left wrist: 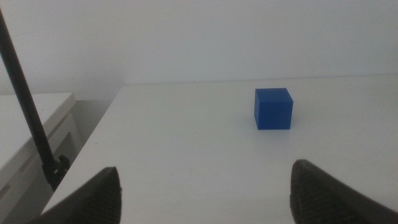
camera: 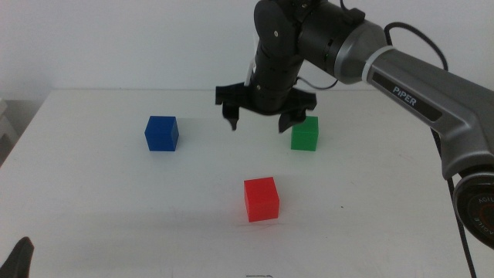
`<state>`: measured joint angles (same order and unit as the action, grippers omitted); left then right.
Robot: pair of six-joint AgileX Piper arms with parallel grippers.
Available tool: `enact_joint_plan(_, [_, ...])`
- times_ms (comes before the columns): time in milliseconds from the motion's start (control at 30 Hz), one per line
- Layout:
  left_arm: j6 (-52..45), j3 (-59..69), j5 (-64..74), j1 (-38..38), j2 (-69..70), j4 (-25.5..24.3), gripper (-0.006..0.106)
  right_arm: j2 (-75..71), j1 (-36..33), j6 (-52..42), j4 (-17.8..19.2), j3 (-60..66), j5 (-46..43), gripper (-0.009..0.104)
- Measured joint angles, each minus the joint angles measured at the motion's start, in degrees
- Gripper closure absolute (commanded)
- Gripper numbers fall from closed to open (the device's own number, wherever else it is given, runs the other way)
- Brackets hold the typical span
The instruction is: Stack red cubes first, then green, then blue cubes in a specific spot.
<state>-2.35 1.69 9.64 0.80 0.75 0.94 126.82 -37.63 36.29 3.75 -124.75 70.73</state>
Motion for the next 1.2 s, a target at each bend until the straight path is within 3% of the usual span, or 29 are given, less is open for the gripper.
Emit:
enact_joint_plan(167, [0.0,0.0,0.0,0.0,0.0,0.0,0.008,0.0,0.52,0.01,7.38,-0.76,0.18,0.015])
enact_joint_plan(267, [0.0,0.0,0.0,0.0,0.0,0.0,0.008,0.0,1.8,-0.67,8.98,-0.76,0.18,0.015])
enact_joint_plan(700, [0.0,0.0,0.11,0.0,0.0,0.0,0.008,2.06,12.1,-2.08,7.66,-0.8,0.36,0.018])
enact_joint_plan(933, [0.0,0.0,0.17,0.0,0.0,0.0,0.008,5.47,12.37,-2.25,6.01,-0.8,-1.46,0.019])
enact_joint_plan(1200, [0.0,0.0,0.17,0.0,0.0,0.0,0.008,7.41,12.31,-2.25,6.52,-0.8,-5.0,0.019])
